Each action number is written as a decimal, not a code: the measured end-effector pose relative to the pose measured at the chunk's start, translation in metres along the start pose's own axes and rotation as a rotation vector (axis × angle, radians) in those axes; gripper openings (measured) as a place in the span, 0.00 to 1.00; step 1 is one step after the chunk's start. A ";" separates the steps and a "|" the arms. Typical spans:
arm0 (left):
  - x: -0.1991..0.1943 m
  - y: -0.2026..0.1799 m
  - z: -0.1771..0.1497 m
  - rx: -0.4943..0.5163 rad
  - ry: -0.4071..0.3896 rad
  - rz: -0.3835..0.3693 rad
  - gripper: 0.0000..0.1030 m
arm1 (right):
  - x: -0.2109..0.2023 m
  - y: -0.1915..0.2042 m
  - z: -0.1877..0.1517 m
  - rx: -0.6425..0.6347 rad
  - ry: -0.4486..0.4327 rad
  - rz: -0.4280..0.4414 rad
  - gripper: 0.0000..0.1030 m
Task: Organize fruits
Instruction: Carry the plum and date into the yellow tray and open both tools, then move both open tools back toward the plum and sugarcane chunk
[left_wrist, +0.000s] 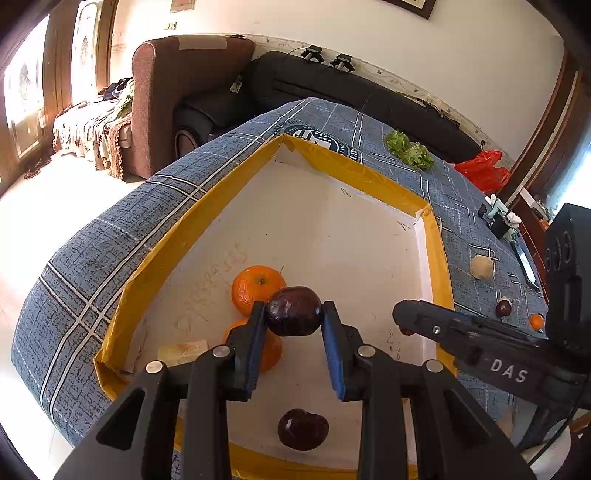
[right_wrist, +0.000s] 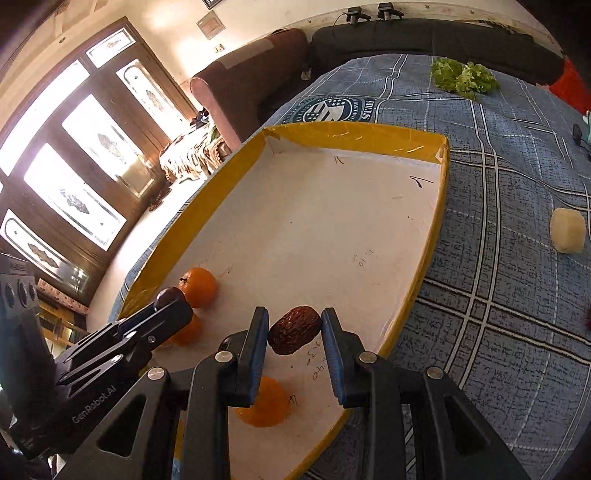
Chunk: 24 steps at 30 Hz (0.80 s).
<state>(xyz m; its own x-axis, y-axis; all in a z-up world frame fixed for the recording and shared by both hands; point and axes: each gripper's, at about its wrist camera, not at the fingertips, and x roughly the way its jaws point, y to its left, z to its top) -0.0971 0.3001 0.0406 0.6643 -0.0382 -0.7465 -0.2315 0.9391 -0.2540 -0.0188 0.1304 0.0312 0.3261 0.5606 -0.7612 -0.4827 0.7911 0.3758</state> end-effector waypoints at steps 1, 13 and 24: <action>0.000 0.000 0.000 -0.002 0.000 -0.009 0.39 | 0.000 0.000 0.000 -0.003 -0.007 -0.003 0.33; -0.019 0.012 0.005 -0.089 -0.029 -0.032 0.72 | -0.029 -0.004 -0.001 0.011 -0.087 -0.018 0.60; -0.042 -0.017 -0.004 -0.052 -0.051 -0.083 0.81 | -0.077 -0.024 -0.032 0.047 -0.161 -0.048 0.66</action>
<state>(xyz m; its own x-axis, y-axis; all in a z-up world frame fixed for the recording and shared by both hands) -0.1234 0.2845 0.0737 0.7177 -0.0966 -0.6896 -0.2097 0.9144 -0.3463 -0.0577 0.0603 0.0636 0.4761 0.5507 -0.6856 -0.4262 0.8264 0.3679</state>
